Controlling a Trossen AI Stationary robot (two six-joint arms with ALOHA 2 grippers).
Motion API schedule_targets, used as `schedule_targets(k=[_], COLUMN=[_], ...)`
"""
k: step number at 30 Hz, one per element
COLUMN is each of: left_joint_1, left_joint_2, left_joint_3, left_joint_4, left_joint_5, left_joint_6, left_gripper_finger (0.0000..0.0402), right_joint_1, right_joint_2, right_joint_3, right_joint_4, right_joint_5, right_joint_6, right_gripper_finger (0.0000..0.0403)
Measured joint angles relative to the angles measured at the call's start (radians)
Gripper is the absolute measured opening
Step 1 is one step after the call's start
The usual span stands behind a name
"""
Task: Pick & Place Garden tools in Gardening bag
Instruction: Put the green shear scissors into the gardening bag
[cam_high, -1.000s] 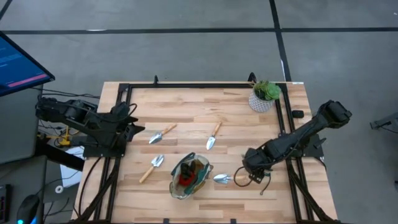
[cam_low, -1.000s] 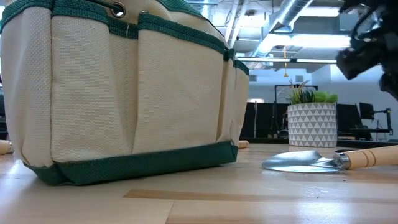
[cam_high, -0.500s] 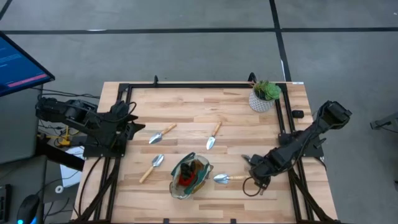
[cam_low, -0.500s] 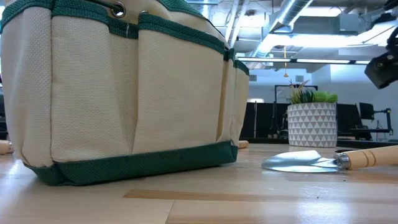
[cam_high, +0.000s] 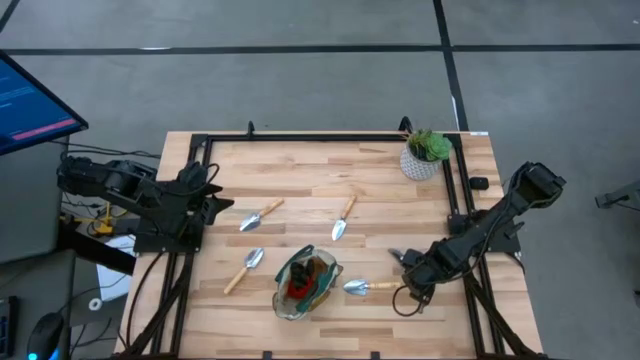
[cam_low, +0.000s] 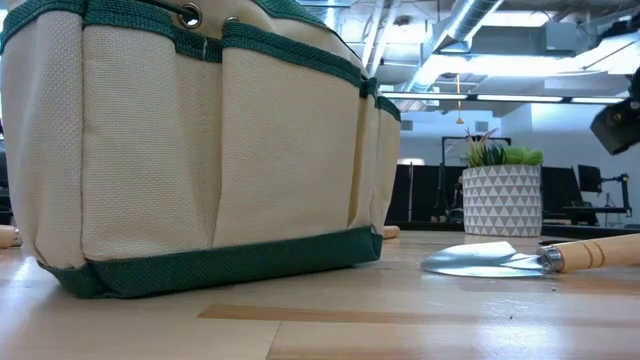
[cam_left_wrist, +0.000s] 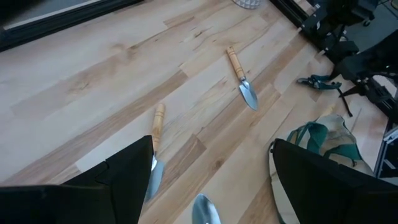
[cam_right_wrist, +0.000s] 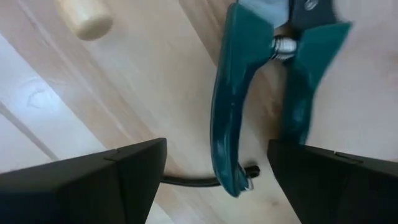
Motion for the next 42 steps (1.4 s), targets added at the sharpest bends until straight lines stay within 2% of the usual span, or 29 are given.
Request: schedule_targets(k=[13,19,23,34,42], left_joint_1=[0.000,0.000,0.000,0.000,0.000], left_joint_2=[0.000,0.000,-0.017,-0.242,-0.353], left_joint_3=[0.000,0.000,0.000,-0.005,-0.161], left_joint_4=[0.012,0.015,0.014,0.018,0.082], left_joint_5=[-0.016,-0.015,-0.016,-0.114,-0.108], left_joint_6=[-0.003,0.001,0.060,0.089,0.086], left_gripper_finger=[0.0296,0.0296,0.0296,0.0296,0.0292], right_joint_1=[0.017,0.034,0.032,0.032,0.032], right_joint_2=[-0.003,-0.046,-0.085,-0.177,-0.205], right_joint_3=[-0.017,-0.017,-0.017,-0.017,-0.016], right_joint_4=[0.029,0.029,0.028,0.029,0.028], right_joint_5=[0.001,0.024,0.027,0.045,0.083], right_joint_6=[-0.004,-0.005,-0.004,0.002,0.047], right_gripper_finger=[0.0273,0.0273,0.0273,0.0273,0.0273])
